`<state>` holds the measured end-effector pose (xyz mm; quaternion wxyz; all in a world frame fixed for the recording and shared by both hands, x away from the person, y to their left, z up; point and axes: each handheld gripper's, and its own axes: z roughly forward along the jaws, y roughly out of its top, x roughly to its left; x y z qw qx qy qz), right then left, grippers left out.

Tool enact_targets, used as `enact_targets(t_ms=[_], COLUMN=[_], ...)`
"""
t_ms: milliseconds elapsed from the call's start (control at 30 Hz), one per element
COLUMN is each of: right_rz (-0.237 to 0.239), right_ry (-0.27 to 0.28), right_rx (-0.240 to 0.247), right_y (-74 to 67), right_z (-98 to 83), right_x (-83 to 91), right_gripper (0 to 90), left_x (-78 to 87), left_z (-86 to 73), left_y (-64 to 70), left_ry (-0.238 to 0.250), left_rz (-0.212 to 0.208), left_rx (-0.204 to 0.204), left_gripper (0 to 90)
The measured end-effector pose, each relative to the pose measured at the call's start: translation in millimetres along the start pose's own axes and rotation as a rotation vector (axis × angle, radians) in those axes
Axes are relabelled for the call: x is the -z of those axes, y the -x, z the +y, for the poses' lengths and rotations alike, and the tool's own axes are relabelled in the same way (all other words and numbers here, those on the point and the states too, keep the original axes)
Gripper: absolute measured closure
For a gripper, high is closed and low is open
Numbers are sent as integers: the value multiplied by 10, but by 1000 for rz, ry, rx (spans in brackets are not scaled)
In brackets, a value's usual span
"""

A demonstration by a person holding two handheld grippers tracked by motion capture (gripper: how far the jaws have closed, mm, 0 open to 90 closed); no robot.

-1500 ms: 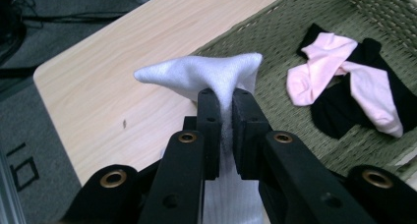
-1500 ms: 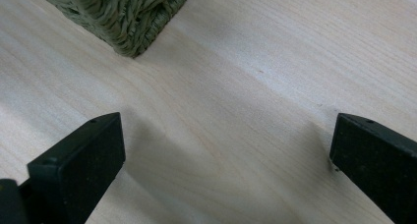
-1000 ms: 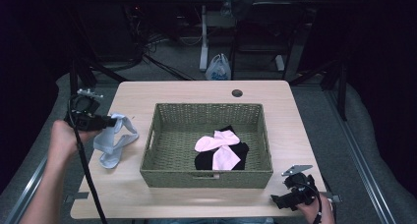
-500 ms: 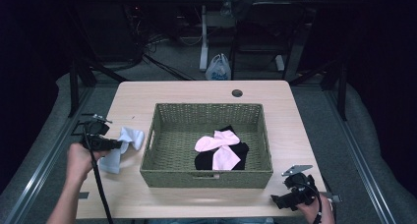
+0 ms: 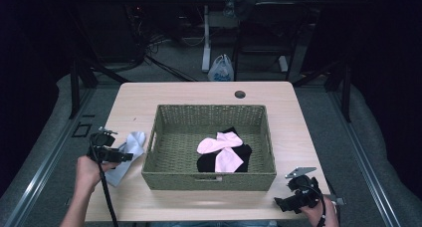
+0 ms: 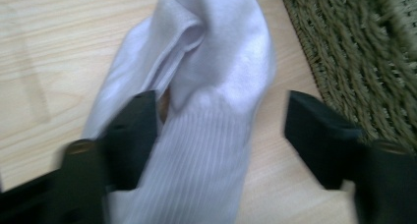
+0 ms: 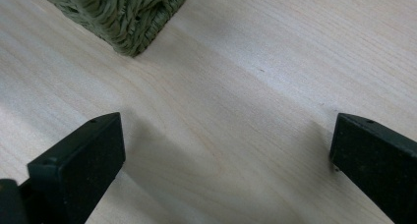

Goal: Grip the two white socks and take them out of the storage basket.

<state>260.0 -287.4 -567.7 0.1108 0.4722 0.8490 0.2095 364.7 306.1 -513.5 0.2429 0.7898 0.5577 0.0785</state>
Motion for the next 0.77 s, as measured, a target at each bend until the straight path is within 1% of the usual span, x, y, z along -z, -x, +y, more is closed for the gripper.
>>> enact_targets(t_ms=[67,100,167,200,267,367,500,533,567,600,633,667,700,733,767], right_rz=[1,1,1,0,1,-1,1,1,-1,2,1,1,6,4,5], right_ry=[0,1,1,2,0,0,-1,-2,0,-5,-1,-1,10,0,4], right_rx=[0,0,1,0,1,0,2,3,1,4,3,4,-5,5,3], right_y=[-2,-3,-3,-4,-1,-4,-6,-5,-6,-3,-5,-4,-9,-5,-8], right_z=[0,0,0,-1,-1,-3,-2,-2,-2,-1,-1,0,-4,2,3], right_x=[1,1,2,2,2,-1,2,1,0,2,1,2,-6,4,5], right_gripper=[0,0,0,0,0,0,0,0,0,0,0,0,0,0,0], left_x=[81,119,187,215,265,315,312,292,276,251,228,209,186,166,150], left_z=[-47,-75,-147,-193,-304,-479,-690,-745,-775,-809,-834,-853,-868,-873,-877], left_y=[34,57,108,140,203,287,358,373,382,400,419,432,438,439,443], left_ry=[21,28,41,48,64,77,96,105,110,113,107,102,107,91,97], left_rz=[0,4,20,34,39,52,69,73,74,85,98,95,88,87,101], left_rx=[-8,-9,-16,-19,-22,-32,-34,-28,-27,-33,-38,-39,-34,-34,-29], left_gripper=[208,150,140,108,49,9,2,2,2,2,2,2,2,2,2])
